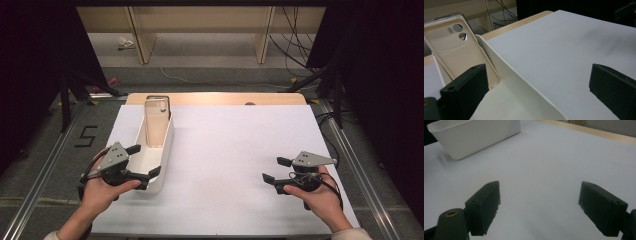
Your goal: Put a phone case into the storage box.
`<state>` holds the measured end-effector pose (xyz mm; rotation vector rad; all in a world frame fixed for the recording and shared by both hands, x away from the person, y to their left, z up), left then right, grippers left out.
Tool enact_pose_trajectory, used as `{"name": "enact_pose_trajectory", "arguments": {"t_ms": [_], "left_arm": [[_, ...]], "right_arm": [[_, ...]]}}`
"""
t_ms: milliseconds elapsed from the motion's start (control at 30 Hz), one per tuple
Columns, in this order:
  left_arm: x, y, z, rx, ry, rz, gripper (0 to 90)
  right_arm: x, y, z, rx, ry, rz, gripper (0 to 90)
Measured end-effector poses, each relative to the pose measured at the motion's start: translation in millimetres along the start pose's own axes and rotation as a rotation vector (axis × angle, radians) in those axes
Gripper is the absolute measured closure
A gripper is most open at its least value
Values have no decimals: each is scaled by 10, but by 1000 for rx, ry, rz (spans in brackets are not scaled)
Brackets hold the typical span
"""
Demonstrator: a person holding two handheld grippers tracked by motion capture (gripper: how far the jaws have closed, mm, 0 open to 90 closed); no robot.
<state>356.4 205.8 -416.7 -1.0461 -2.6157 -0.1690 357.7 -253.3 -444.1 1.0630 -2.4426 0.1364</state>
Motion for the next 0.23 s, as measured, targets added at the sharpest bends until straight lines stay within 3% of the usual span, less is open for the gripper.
{"name": "enact_pose_trajectory", "arguments": {"t_ms": [233], "left_arm": [[-4,-5,3,-10,1,-1,19]], "right_arm": [[0,-6,-2,-1,-2,1,183]]}}
Point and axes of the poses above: each handheld gripper's, and its own axes: x roughly backward along the jaws, z roughly out of its underside, y roughly to its left, the point moved 3 cm from there along -x, roughly forward along the jaws, and after that the axes turned 3 degrees about -y, right-handed, at the moved point
